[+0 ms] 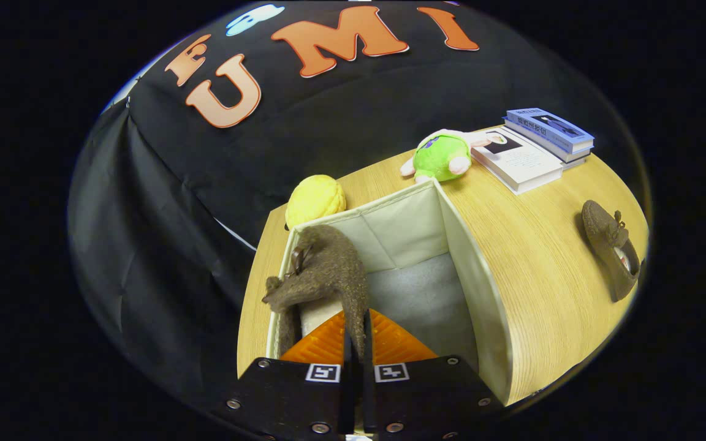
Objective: Open the storage box then place both shoes into the box .Put the left shoe in first, then the right shoe, with the right side of both shoes facing outward in a uniform manner.
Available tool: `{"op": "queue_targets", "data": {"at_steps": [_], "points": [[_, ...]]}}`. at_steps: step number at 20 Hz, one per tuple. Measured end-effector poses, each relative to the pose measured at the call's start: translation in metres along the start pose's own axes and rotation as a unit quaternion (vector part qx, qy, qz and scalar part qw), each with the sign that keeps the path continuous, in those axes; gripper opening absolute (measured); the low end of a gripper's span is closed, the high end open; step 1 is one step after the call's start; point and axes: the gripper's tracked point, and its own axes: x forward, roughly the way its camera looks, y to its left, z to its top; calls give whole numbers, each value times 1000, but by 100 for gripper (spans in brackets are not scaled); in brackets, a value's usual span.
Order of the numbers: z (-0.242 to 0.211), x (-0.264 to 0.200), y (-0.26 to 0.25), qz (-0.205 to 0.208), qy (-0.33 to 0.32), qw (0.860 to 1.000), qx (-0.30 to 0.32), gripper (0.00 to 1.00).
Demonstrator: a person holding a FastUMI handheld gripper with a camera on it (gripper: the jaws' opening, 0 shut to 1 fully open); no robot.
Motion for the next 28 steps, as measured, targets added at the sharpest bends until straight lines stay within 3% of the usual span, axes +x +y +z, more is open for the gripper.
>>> {"op": "queue_targets", "data": {"at_steps": [1, 2, 6, 14, 23, 28], "points": [[2, -4, 4, 7, -2, 1000, 1, 11], [4, -7, 8, 13, -7, 1000, 2, 32], [29, -25, 0, 13, -37, 999, -25, 99], [82, -70, -68, 4, -101, 994, -49, 98], [95, -97, -210, -63, -112, 990, -51, 98], [88, -111, -302, -120, -103, 986, -47, 98]]}}
